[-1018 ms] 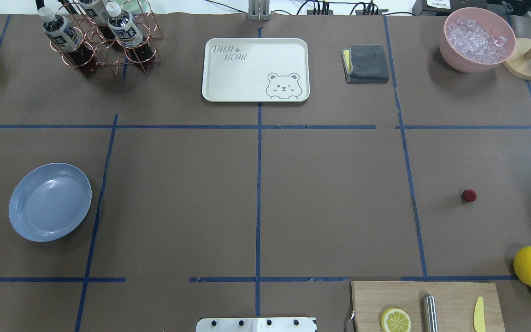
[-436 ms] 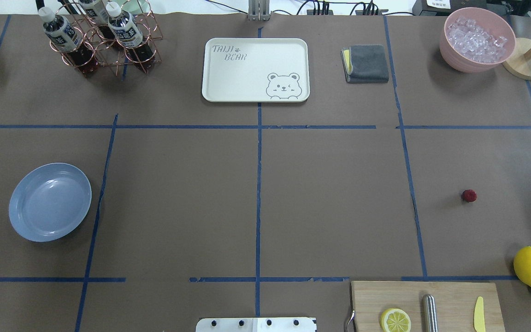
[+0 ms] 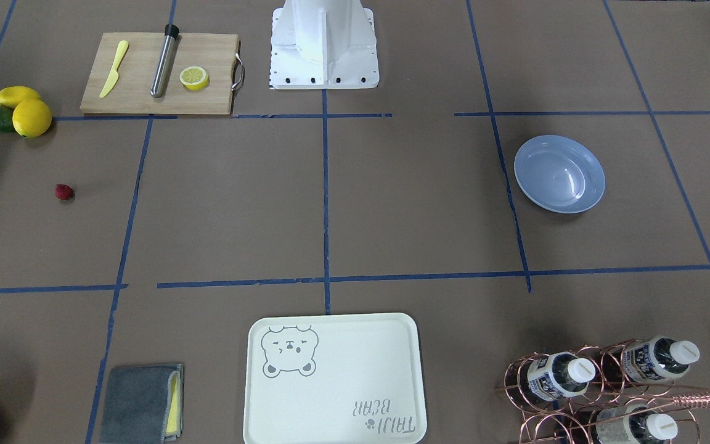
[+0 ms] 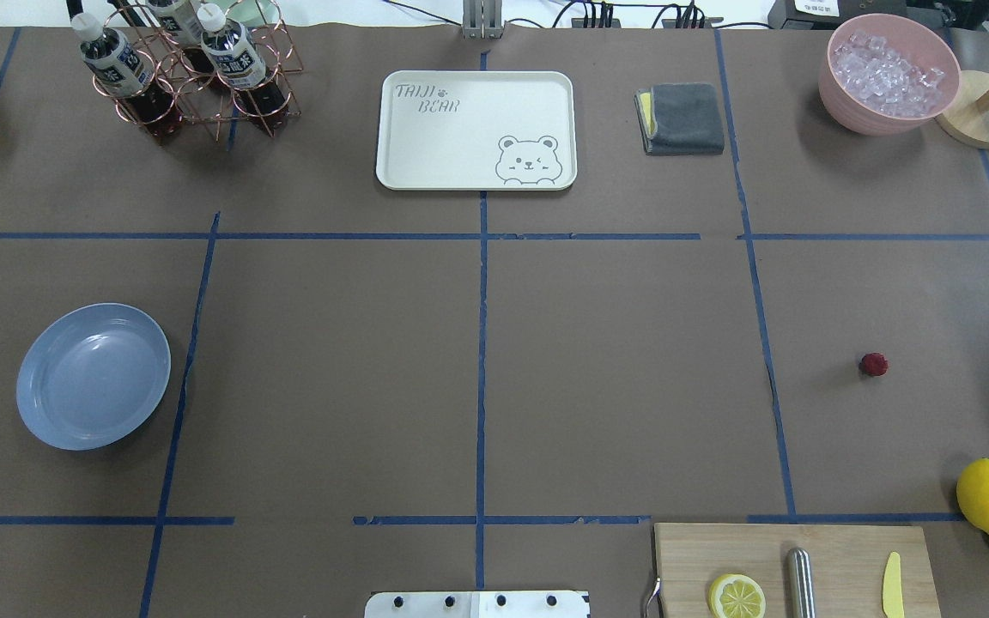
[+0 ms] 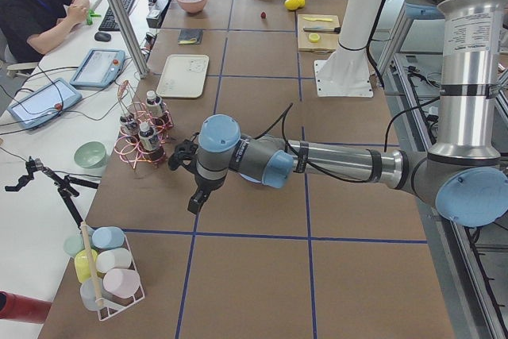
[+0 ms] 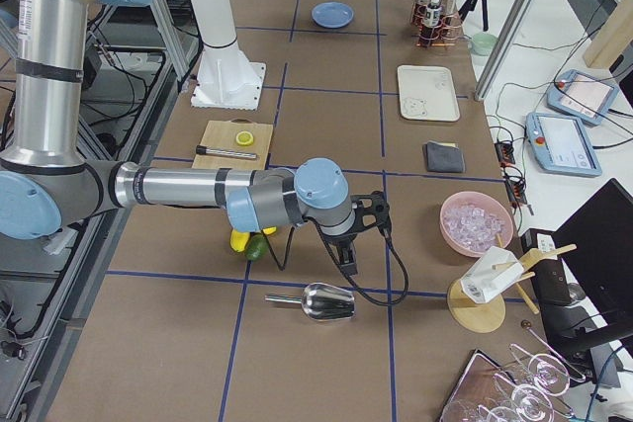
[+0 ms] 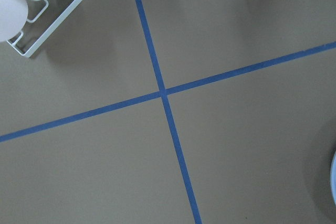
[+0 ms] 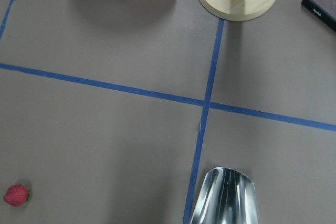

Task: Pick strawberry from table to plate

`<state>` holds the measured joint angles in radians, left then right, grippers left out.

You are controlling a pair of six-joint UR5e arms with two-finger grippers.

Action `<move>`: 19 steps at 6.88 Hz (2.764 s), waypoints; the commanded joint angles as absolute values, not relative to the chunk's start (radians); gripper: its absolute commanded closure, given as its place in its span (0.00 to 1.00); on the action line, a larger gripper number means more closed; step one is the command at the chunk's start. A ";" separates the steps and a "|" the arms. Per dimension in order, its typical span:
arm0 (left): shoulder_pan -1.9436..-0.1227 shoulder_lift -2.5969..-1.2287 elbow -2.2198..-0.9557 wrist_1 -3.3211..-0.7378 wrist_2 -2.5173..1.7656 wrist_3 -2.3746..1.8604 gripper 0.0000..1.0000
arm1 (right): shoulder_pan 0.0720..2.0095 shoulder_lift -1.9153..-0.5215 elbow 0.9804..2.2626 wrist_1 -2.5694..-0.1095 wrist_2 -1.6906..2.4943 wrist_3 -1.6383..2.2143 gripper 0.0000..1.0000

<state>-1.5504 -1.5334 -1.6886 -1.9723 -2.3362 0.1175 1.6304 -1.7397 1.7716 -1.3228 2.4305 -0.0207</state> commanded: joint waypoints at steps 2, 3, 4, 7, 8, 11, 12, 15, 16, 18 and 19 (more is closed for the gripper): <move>-1.505 -1.545 -1.623 -2.276 -2.456 -0.125 0.00 | 1.631 -1.729 1.752 -1.324 2.442 -0.008 0.00; -1.418 -1.526 -1.618 -2.428 -2.456 -0.152 0.00 | 1.629 -1.704 1.744 -1.324 2.456 -0.008 0.00; -1.291 -1.523 -1.626 -2.457 -2.445 -0.339 0.00 | 1.629 -1.701 1.730 -1.318 2.471 -0.011 0.00; -1.001 -1.428 -1.620 -2.656 -2.131 -0.815 0.11 | 1.629 -1.709 1.729 -1.318 2.474 -0.015 0.00; -0.956 -1.380 -1.618 -2.704 -2.120 -0.909 0.26 | 1.629 -1.710 1.727 -1.318 2.476 -0.014 0.00; -0.833 -1.358 -1.597 -2.727 -2.049 -1.049 0.36 | 1.629 -1.721 1.727 -1.318 2.474 -0.015 0.00; -0.833 -1.326 -1.604 -2.749 -2.049 -1.040 0.36 | 1.629 -1.723 1.727 -1.316 2.476 -0.015 0.00; -0.825 -1.322 -1.595 -2.750 -2.048 -1.040 0.39 | 1.629 -1.723 1.726 -1.318 2.477 -0.014 0.00; -0.813 -1.324 -1.595 -2.750 -2.048 -1.042 0.48 | 1.629 -1.723 1.726 -1.318 2.477 -0.014 0.00; -0.811 -1.325 -1.595 -2.752 -2.048 -1.048 0.94 | 1.629 -1.723 1.721 -1.316 2.477 -0.014 0.00; -0.811 -1.325 -1.595 -2.752 -2.048 -1.045 1.00 | 1.629 -1.723 1.721 -1.318 2.477 -0.014 0.00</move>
<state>-0.8123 -1.3247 -1.5958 -2.7514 -2.0478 -1.0459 1.6291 -1.7227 1.7218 -1.3166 2.4774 -0.0138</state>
